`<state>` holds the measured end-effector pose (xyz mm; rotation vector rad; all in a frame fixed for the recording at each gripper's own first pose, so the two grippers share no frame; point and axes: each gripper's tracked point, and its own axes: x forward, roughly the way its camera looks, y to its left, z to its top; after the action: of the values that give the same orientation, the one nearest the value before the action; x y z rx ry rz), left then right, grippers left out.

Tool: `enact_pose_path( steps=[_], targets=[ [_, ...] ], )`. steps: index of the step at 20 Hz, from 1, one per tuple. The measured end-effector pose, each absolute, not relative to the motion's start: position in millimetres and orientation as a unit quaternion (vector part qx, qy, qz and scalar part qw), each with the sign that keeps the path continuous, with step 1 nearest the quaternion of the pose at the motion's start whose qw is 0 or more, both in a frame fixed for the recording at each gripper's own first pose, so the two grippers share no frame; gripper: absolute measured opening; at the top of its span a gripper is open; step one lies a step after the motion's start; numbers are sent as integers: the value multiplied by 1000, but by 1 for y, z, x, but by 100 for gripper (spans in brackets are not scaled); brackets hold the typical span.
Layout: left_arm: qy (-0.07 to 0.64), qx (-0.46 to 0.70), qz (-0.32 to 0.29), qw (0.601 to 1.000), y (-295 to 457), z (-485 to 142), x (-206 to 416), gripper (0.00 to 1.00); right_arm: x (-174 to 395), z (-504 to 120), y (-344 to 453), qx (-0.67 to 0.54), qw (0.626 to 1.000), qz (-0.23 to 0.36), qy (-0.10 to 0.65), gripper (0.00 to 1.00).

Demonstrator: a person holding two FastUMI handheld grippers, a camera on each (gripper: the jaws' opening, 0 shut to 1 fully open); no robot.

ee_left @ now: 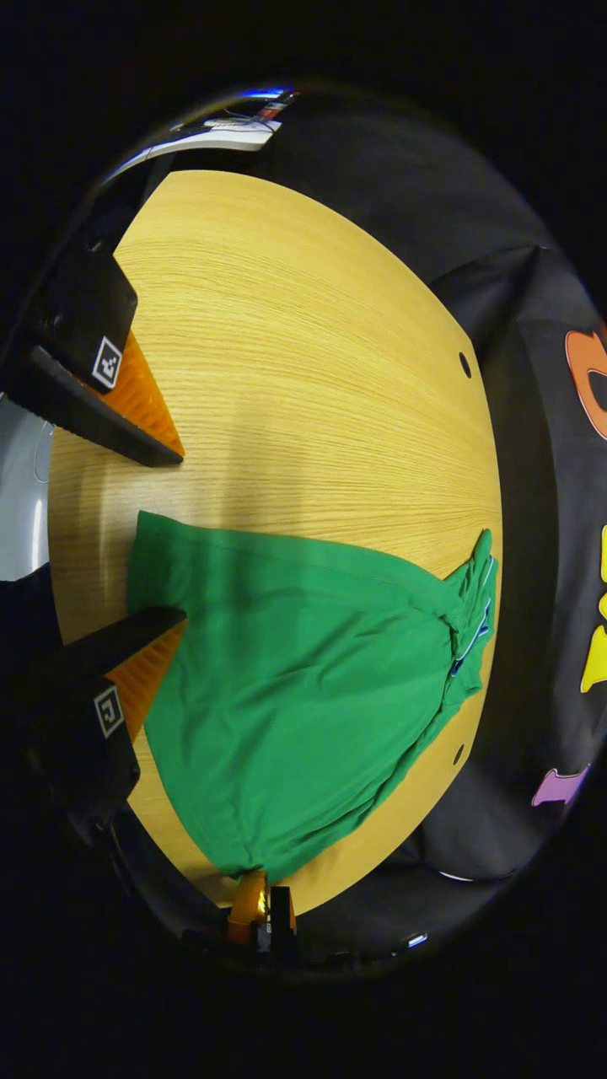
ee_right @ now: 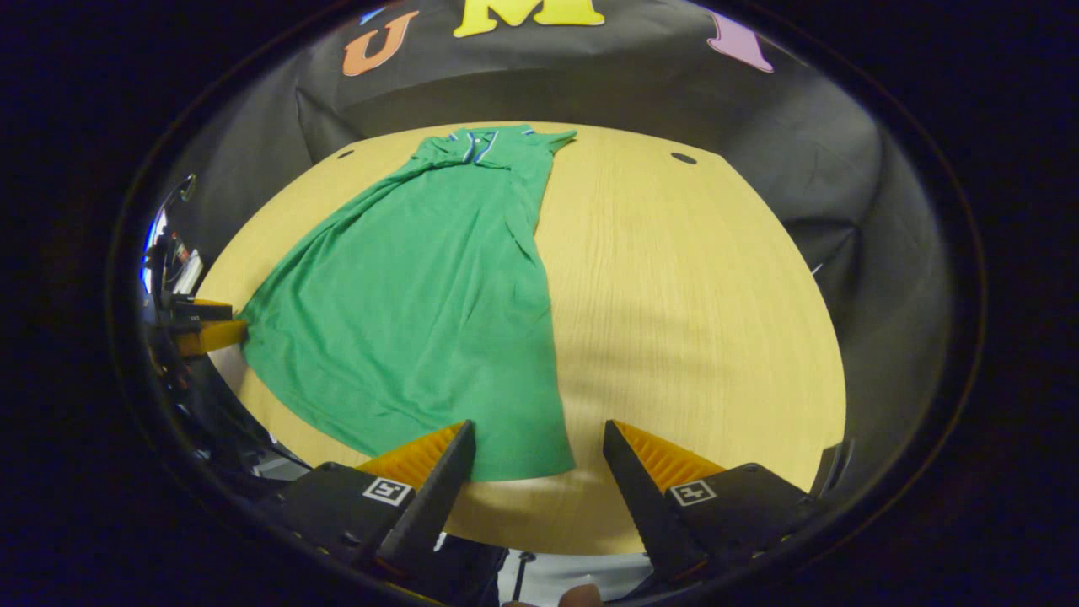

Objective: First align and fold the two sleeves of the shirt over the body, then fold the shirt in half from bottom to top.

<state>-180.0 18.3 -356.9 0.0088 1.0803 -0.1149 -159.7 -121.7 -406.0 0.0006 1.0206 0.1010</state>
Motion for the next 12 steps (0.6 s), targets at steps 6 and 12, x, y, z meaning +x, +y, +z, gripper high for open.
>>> enact_pose_path(
  steps=[6, 12],
  targets=[
    [530, 3, -54, 847, -3, -332, -154, 87, -162, -407, -113, 11, 867, 64, 494, 60],
    [545, -24, -85, 834, -35, -294, -119, 11, -164, -406, -106, 51, 859, 75, 503, 2]
  ],
)
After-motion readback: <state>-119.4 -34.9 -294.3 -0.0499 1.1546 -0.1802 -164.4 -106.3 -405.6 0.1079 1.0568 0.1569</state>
